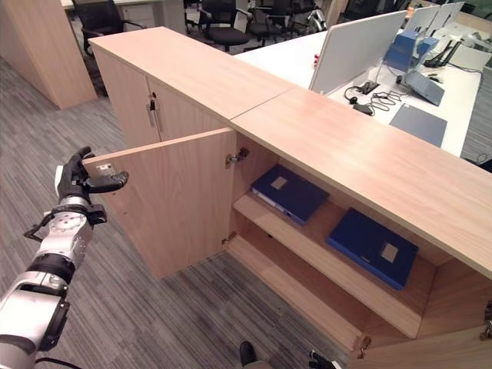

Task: Put the empty folder in the office cabinet

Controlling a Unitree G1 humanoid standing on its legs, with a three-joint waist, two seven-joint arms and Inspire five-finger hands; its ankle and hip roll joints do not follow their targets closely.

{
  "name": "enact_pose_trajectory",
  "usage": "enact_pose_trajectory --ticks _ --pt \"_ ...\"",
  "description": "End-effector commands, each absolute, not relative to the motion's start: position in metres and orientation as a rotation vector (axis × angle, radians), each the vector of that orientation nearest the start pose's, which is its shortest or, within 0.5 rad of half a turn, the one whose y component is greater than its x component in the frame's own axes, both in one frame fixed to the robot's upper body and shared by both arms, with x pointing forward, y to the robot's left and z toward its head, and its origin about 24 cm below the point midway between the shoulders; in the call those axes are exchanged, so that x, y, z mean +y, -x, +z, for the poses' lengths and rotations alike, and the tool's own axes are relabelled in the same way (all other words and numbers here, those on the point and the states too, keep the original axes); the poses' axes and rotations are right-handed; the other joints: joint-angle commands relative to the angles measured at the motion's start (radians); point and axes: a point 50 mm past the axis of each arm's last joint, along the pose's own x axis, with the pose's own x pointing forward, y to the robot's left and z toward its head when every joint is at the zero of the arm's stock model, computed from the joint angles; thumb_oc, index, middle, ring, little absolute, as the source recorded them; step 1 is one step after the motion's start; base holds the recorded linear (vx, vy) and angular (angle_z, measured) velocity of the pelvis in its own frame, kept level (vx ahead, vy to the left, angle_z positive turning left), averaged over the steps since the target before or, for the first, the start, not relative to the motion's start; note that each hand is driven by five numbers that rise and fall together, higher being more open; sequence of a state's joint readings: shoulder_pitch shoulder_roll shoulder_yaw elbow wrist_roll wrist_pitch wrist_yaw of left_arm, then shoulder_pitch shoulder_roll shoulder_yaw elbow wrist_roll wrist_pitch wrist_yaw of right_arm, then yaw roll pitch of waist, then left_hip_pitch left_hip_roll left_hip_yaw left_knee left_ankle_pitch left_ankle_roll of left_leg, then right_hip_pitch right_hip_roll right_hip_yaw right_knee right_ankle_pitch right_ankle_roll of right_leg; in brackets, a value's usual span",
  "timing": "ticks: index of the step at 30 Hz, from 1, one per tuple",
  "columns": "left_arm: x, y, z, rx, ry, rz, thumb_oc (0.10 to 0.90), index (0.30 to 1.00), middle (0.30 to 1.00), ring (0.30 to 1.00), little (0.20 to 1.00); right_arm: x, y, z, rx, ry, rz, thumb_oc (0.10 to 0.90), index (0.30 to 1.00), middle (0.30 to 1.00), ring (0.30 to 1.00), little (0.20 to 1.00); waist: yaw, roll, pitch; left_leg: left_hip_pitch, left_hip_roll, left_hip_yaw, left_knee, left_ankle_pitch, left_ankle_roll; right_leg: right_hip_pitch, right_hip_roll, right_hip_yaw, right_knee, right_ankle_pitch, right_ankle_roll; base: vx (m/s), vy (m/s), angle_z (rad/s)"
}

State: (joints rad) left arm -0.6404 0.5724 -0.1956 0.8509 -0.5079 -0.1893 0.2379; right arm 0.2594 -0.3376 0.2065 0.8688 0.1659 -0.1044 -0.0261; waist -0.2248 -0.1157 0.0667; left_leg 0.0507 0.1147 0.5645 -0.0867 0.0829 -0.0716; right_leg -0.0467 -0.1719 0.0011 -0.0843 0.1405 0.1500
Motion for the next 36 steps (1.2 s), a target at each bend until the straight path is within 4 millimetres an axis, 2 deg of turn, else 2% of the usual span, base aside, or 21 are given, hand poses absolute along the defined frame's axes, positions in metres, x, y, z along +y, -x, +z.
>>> enact_pose_trajectory --ticks 1,2,3,7,8,10,12,17,22,26,29,30,31,32,33,36 --pt "0.153 -0.369 0.161 -0.413 -0.113 -0.152 0.800 0.900 0.900 0.900 0.900 -0.256 -0.105 -0.127 0.889 0.274 -0.104 0.800 0.900 0.900 0.900 0.900 -0.015 0.054 0.041 0.107 -0.020 -0.038 0.005 -0.125 -0.008 0.018 -0.023 -0.097 0.062 -0.055 0.109 -0.05 -0.025 0.34" --pt "0.138 -0.356 0.140 -0.388 -0.081 -0.210 0.800 0.900 0.900 0.900 0.900 -0.251 -0.103 -0.130 0.901 0.251 -0.109 0.800 0.900 0.900 0.900 0.900 0.006 0.052 0.041 0.099 -0.022 -0.054 0.003 -0.119 -0.006 0.020 -0.027 -0.110 0.064 -0.057 0.105 -0.05 -0.025 0.38" --pt "0.137 -0.355 0.139 -0.386 -0.081 -0.211 0.800 0.900 0.900 0.900 0.900 -0.251 -0.102 -0.131 0.903 0.251 -0.109 0.800 0.900 0.900 0.900 0.900 0.005 0.053 0.039 0.099 -0.022 -0.056 0.003 -0.119 -0.006 0.021 -0.027 -0.111 0.064 -0.058 0.105 -0.06 -0.028 0.40" --pt "0.127 -0.319 0.104 -0.320 -0.085 -0.369 0.800 0.900 0.900 0.900 0.900 -0.247 -0.098 -0.135 0.925 0.223 -0.142 0.800 0.900 0.900 0.900 0.900 0.048 0.058 0.047 0.094 -0.028 -0.092 0.002 -0.117 -0.002 0.044 -0.034 -0.147 0.064 -0.067 0.100 -0.05 -0.012 0.19" --pt "0.130 -0.304 0.088 -0.269 -0.076 -0.410 0.800 0.900 0.900 0.900 0.900 -0.245 -0.095 -0.137 0.940 0.217 -0.146 0.800 0.900 0.900 0.900 0.900 0.070 0.062 0.049 0.092 -0.030 -0.107 0.002 -0.117 0.000 0.054 -0.039 -0.162 0.067 -0.071 0.097 -0.03 -0.015 0.39" --pt "0.131 -0.298 0.082 -0.252 -0.076 -0.427 0.800 0.900 0.900 0.900 0.900 -0.244 -0.093 -0.139 0.950 0.213 -0.147 0.800 0.900 0.900 0.900 0.900 0.078 0.063 0.050 0.090 -0.031 -0.116 0.002 -0.116 0.000 0.058 -0.040 -0.169 0.067 -0.072 0.095 -0.03 -0.014 0.34" --pt "0.138 -0.279 0.068 -0.197 -0.058 -0.458 0.800 0.900 0.900 0.900 0.900 -0.243 -0.092 -0.141 0.964 0.213 -0.156 0.800 0.900 0.900 0.900 0.900 0.103 0.067 0.054 0.083 -0.032 -0.137 0.002 -0.112 0.002 0.068 -0.045 -0.190 0.070 -0.073 0.093 -0.06 -0.023 0.13" --pt "0.145 -0.263 0.067 -0.186 -0.155 -0.533 0.800 0.900 0.900 0.900 0.900 -0.244 -0.091 -0.142 0.975 0.197 -0.174 0.800 0.900 0.900 0.900 0.900 0.121 0.078 0.055 0.081 -0.035 -0.156 0.002 -0.109 0.002 0.079 -0.051 -0.210 0.072 -0.075 0.091 -0.03 0.002 0.13" --pt "0.146 -0.258 0.063 -0.157 -0.134 -0.557 0.800 0.900 0.900 0.900 0.900 -0.245 -0.092 -0.142 0.984 0.215 -0.160 0.800 0.900 0.900 0.900 0.900 0.127 0.087 0.061 0.073 -0.037 -0.173 -0.001 -0.102 0.000 0.082 -0.060 -0.232 0.083 -0.077 0.090 -0.03 -0.001 0.05" --pt "0.148 -0.260 0.061 -0.146 -0.134 -0.537 0.800 0.900 0.900 0.900 0.900 -0.248 -0.105 -0.140 0.967 0.241 -0.153 0.800 0.900 0.900 0.900 0.900 0.129 0.097 0.085 0.063 -0.017 -0.136 -0.001 -0.093 -0.003 0.024 -0.062 -0.248 0.147 -0.060 0.099 -0.09 -0.021 -0.06" --pt "0.151 -0.260 0.057 -0.124 -0.138 -0.512 0.800 0.900 0.900 0.900 0.900 -0.249 -0.105 -0.142 0.988 0.250 -0.155 0.800 0.900 0.900 0.900 0.900 0.131 0.105 0.095 0.067 -0.005 -0.113 -0.001 -0.085 -0.002 0.002 -0.068 -0.251 0.202 -0.070 0.098 -0.09 -0.041 -0.39" --pt "0.155 -0.260 0.054 -0.113 -0.155 -0.497 0.800 0.900 0.900 0.900 0.900 -0.249 -0.109 -0.141 0.984 0.264 -0.146 0.800 0.900 0.900 0.900 0.900 0.138 0.115 0.097 0.071 0.010 -0.077 0.003 -0.080 -0.003 -0.010 -0.098 -0.322 0.248 -0.065 0.092 -0.05 -0.040 -0.33" --pt "0.155 -0.260 0.054 -0.113 -0.155 -0.497 0.800 0.900 0.900 0.900 0.900 -0.249 -0.109 -0.141 0.984 0.264 -0.147 0.800 0.900 0.900 0.900 0.900 0.138 0.114 0.102 0.076 0.010 -0.078 0.006 -0.087 -0.003 -0.009 -0.101 -0.321 0.260 -0.075 0.094 -0.08 -0.064 -0.47" --pt "0.157 -0.259 0.053 -0.105 -0.164 -0.489 0.800 0.900 0.900 0.900 0.900 -0.249 -0.108 -0.142 0.991 0.273 -0.138 0.800 0.900 0.900 0.900 0.900 0.145 0.118 0.099 0.076 0.017 -0.052 0.009 -0.081 -0.006 -0.003 -0.122 -0.385 0.271 -0.077 0.085 -0.08 -0.103 -0.81" --pt "0.160 -0.257 0.049 -0.089 -0.167 -0.480 0.800 0.900 0.900 0.900 0.900 -0.248 -0.103 -0.144 1.016 0.292 -0.127 0.800 0.900 0.900 0.900 0.900 0.153 0.112 0.082 0.071 0.025 -0.021 0.017 -0.070 -0.014 0.036 -0.120 -0.456 0.219 -0.088 0.076 -0.09 -0.104 -1.01" --pt "0.162 -0.255 0.044 -0.069 -0.148 -0.463 0.800 0.900 0.900 0.900 0.900 -0.247 -0.093 -0.149 1.063 0.305 -0.115 0.800 0.900 0.900 0.900 0.900 0.154 0.109 0.069 0.076 0.033 0.001 0.023 -0.057 -0.022 0.062 -0.104 -0.454 0.162 -0.095 0.068 -0.01 -0.129 -0.78"
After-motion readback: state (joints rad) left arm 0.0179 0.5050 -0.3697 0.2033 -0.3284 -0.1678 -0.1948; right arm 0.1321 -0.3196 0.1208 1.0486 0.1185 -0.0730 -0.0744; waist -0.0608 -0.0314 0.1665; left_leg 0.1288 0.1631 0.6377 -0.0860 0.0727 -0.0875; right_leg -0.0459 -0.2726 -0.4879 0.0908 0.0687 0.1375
